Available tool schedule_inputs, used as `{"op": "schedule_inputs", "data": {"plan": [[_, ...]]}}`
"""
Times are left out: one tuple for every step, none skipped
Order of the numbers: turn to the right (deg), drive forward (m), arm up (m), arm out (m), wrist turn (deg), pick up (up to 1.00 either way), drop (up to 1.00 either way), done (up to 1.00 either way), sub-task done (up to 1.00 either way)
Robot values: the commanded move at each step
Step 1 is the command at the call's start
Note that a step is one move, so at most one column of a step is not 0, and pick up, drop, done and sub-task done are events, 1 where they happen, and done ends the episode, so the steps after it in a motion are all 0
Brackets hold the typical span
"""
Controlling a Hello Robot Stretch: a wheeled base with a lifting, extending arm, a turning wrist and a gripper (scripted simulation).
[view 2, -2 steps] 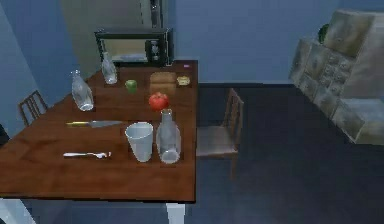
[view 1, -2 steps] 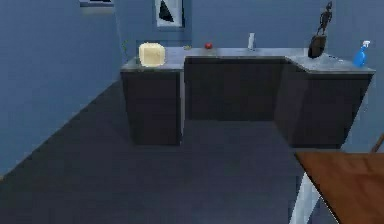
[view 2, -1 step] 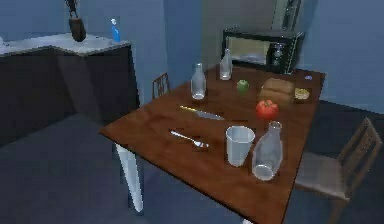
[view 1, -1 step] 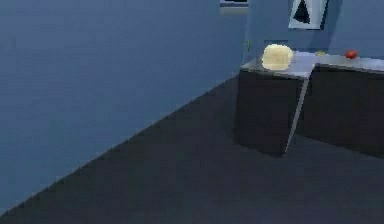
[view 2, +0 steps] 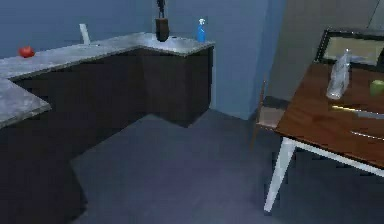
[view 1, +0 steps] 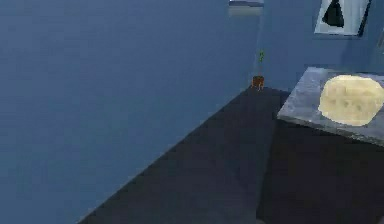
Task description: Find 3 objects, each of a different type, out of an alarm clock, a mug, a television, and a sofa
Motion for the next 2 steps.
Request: {"op": "schedule_inputs", "data": {"plan": [[0.0, 1.0, 0.0, 0.0, 0.0, 0.0, 0.0, 0.0, 0.0], [-24.0, 0.0, 0.0, 0.0, 0.0, 0.0, 0.0, 0.0, 0.0]]}}
